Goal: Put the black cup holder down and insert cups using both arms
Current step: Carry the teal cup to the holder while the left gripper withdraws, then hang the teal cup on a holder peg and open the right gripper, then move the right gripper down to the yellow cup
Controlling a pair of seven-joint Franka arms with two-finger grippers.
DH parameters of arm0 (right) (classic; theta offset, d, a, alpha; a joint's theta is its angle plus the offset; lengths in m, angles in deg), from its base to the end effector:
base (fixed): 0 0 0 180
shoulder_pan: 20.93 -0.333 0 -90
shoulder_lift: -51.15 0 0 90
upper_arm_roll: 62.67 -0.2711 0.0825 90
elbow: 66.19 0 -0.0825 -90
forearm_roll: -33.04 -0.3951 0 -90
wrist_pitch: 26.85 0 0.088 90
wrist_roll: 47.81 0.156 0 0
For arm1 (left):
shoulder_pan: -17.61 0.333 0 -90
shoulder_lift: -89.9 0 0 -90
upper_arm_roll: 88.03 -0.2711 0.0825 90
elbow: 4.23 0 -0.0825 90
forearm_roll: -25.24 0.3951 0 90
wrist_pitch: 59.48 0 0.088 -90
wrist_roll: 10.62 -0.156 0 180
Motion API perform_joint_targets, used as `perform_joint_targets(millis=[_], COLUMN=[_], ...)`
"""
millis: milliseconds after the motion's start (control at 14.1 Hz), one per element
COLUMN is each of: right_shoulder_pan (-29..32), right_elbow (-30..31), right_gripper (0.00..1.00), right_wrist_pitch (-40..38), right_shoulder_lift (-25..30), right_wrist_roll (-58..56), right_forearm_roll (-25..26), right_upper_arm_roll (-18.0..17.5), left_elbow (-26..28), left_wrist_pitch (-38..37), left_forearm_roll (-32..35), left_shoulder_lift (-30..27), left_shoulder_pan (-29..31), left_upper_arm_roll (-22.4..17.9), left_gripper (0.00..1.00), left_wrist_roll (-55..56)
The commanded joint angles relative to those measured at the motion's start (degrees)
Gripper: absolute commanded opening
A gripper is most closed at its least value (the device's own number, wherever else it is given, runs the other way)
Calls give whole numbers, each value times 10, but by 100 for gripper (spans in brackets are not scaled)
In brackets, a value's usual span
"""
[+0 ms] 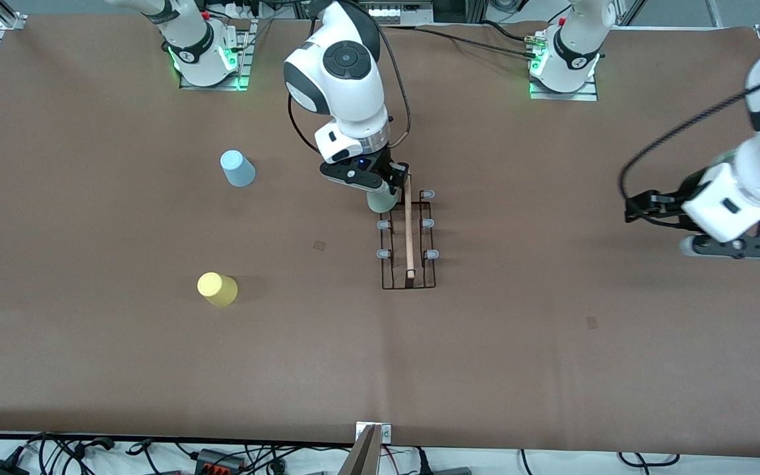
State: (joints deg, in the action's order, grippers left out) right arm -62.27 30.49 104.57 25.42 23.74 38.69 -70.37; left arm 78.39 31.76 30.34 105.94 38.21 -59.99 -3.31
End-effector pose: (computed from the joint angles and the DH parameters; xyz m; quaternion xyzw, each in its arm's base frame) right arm 0.4547 0.5077 0.2614 -0.9813 0.1743 -0.0497 0.0649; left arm 0.6204 -0.0422 0.4442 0.9986 0.0007 -0.0508 0.0147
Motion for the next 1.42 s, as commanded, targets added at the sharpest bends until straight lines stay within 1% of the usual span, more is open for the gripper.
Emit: perform_joint_targets(millis=[0,71,142,213,284,355,427,498,569,640,782,924,1066,1209,1351], right_shoulder_pan=[-4,-4,-2,1,4,18,39,67,100,132,212,272,308,339,356], right_elbow=[-17,-17,-17,-17,-17,-17,-14,-8,-1,5,11,18,19,23,22], right_gripper=[74,100,100,100,100,100,100,100,100,100,100,100,100,100,100], right_wrist_pitch=[9,9,9,8,5,-1,-15,-38,-64,-91,-103,-91,-65,-17,25], right_shoulder_lift=[-19,-20,-19,-13,-7,1,13,23,32,36,31,13,-17,-43,-65], right_wrist_roll=[11,11,7,-2,-6,-11,-30,-82,-164,-232,-389,-501,-573,-632,-649], right_forearm_roll=[13,13,14,14,14,14,15,15,15,15,15,15,17,18,17], right_upper_arm_roll=[4,5,5,6,10,10,10,10,10,10,11,13,15,16,16], left_elbow=[-4,-3,-1,19,49,86,118,148,178,195,194,191,182,182,181], left_wrist_pitch=[0,1,1,3,28,68,107,132,132,132,122,117,100,97,95], left_forearm_roll=[-18,-23,-38,-49,-58,-63,-63,-61,-57,-55,-54,-54,-54,-54,-54], left_shoulder_lift=[-24,-29,-33,-50,-71,-102,-130,-157,-183,-195,-196,-194,-193,-189,-188], left_shoulder_pan=[-85,-120,-139,-159,-187,-198,-203,-206,-211,-209,-210,-214,-214,-211,-212], left_upper_arm_roll=[-104,-146,-174,-212,-249,-269,-272,-274,-273,-265,-260,-259,-259,-259,-259], left_gripper=[100,100,100,100,100,100,100,100,100,100,100,100,100,100,100], left_wrist_roll=[-10,-8,-8,-9,-9,-9,-10,-12,-19,-27,-28,-43,-67,-68,-68])
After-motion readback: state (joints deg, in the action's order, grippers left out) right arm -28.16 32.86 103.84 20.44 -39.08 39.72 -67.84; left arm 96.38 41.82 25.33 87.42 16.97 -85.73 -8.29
